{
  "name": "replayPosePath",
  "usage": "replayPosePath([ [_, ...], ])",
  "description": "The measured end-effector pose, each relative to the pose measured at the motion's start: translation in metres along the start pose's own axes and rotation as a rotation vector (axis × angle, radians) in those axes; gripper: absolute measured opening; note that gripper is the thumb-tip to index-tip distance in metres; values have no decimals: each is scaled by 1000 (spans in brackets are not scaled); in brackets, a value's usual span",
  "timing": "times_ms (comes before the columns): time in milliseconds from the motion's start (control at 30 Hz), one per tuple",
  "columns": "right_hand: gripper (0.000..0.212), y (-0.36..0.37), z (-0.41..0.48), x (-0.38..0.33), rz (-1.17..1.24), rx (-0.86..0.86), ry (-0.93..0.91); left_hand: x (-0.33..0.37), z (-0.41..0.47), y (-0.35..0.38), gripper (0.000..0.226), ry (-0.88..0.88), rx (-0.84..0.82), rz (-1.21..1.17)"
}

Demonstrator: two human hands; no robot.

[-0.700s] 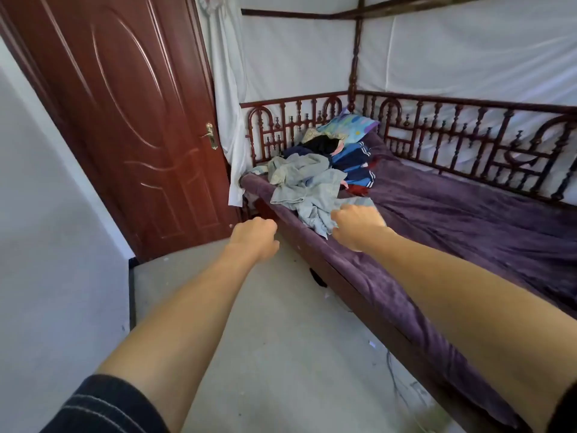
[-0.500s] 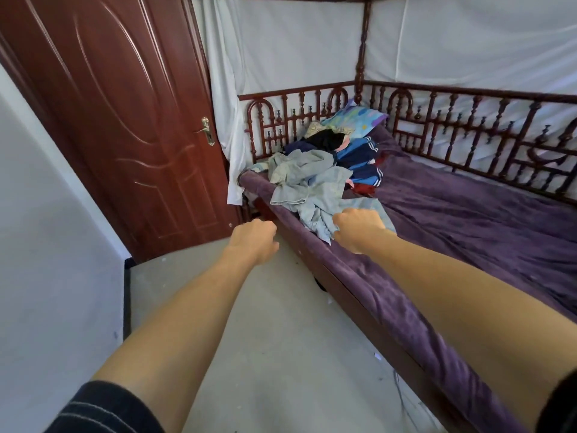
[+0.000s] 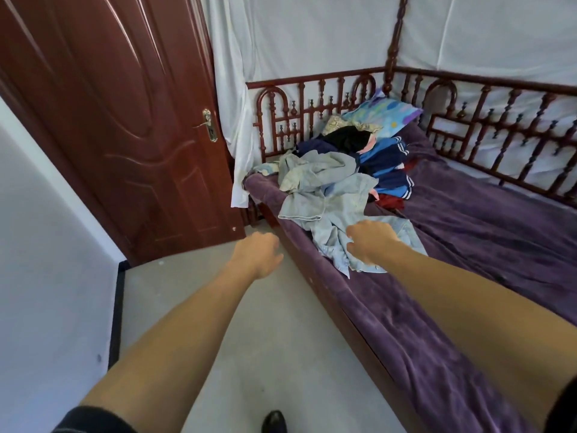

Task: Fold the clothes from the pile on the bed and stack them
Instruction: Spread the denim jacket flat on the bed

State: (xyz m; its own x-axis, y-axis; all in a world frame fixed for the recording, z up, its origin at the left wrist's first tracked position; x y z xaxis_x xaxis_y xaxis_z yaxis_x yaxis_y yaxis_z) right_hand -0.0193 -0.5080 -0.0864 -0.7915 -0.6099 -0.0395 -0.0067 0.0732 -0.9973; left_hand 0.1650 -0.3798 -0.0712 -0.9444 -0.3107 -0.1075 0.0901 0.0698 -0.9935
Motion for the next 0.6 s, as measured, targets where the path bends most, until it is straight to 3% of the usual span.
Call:
replayPosePath([
  [300,33,43,178,65,130,-30,228,-26,212,22,29,203,-34,-35],
  [600,35,80,265,168,260,-97,520,4,392,67,30,400,-151,-17],
])
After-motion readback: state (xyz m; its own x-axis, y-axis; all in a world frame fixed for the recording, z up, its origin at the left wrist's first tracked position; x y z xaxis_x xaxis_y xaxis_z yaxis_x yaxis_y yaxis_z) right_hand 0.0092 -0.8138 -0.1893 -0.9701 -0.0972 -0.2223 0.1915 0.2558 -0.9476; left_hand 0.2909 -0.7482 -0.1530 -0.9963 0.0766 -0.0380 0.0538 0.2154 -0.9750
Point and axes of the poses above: each hand's wrist, its own z-axis towards the middle knuckle, its own y-axis out of the palm, x = y × z, the point moved 7 cm from there along z, towards the middle knuckle, and after that the axes turned 12 degrees about z, right-handed, at the moved point
